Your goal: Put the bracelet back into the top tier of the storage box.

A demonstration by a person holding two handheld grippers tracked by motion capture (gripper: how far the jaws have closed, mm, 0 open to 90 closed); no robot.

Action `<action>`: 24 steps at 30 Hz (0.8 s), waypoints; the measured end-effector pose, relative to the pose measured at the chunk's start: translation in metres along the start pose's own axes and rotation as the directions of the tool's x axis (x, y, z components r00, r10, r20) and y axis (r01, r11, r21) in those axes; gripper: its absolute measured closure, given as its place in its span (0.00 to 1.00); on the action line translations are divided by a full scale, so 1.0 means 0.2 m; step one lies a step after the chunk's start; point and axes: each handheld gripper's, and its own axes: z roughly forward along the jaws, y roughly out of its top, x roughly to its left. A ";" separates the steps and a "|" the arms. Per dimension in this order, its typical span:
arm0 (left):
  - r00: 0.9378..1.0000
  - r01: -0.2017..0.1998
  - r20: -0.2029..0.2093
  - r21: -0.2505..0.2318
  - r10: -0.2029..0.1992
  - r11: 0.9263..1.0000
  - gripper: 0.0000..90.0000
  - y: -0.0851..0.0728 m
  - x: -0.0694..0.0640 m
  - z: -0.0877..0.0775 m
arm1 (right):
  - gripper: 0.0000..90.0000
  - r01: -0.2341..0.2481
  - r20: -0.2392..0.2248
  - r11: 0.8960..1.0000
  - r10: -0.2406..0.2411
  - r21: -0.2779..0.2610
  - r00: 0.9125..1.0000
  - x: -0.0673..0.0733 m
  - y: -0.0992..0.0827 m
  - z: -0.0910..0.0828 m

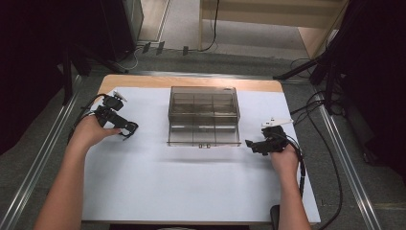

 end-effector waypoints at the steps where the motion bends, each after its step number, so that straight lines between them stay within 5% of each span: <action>1: 1.000 -0.001 0.008 0.000 0.001 1.000 0.16 0.00 0.01 0.01 | 0.18 -0.001 0.002 1.000 0.001 0.002 1.000 0.00 0.00 0.00; 18: 0.998 -0.029 -0.045 0.068 0.032 0.997 0.14 0.03 0.01 0.16 | 0.18 -0.006 0.018 1.000 0.006 0.015 1.000 0.00 -0.05 -0.04; 24: 0.998 0.007 -0.060 0.066 -0.003 0.998 0.15 0.03 0.01 0.16 | 0.18 -0.004 0.015 1.000 0.003 0.014 1.000 0.00 -0.04 -0.03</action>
